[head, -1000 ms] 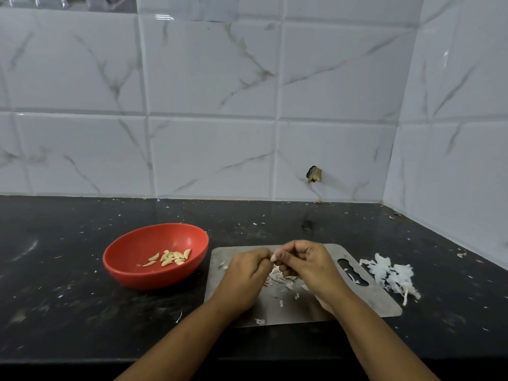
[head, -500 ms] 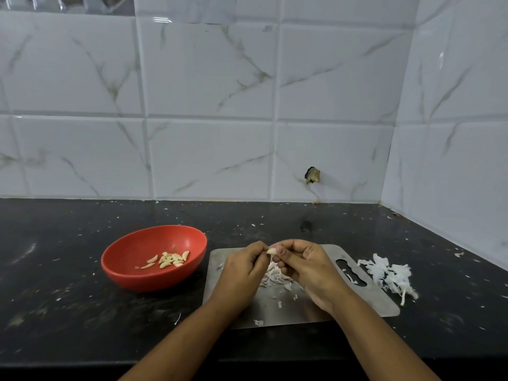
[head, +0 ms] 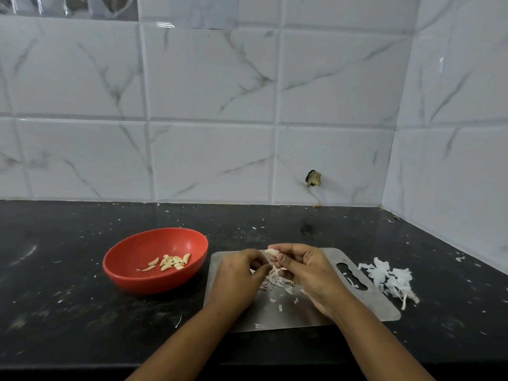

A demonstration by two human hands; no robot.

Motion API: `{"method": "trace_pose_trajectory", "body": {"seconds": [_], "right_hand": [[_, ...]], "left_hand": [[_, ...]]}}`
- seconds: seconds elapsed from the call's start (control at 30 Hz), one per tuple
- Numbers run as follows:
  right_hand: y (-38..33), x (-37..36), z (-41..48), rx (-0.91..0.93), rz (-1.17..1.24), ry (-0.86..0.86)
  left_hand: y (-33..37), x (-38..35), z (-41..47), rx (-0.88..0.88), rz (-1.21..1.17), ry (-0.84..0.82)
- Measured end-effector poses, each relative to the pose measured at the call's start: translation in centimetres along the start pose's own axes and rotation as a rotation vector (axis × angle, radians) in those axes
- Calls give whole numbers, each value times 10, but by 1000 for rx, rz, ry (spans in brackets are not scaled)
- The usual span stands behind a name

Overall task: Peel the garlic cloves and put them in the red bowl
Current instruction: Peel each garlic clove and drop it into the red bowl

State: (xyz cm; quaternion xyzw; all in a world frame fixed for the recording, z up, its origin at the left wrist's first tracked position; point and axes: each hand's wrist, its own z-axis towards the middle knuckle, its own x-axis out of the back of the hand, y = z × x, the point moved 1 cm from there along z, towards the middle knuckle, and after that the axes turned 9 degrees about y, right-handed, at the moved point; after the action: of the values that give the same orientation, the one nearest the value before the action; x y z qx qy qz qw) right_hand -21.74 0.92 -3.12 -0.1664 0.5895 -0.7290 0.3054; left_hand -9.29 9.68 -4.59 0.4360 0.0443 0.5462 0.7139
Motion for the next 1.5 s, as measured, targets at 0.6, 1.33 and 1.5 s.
{"method": "trace_pose_trajectory", "body": {"seconds": [0.6, 1.33, 1.5], "right_hand": [[1, 0, 1, 51, -72, 49], [0, 0, -1, 37, -90, 44], [0, 0, -1, 28, -77, 41]], "left_hand": [[3, 9, 1, 11, -274, 158], [0, 7, 0, -50, -169, 146], [2, 9, 0, -14, -223, 147]]}}
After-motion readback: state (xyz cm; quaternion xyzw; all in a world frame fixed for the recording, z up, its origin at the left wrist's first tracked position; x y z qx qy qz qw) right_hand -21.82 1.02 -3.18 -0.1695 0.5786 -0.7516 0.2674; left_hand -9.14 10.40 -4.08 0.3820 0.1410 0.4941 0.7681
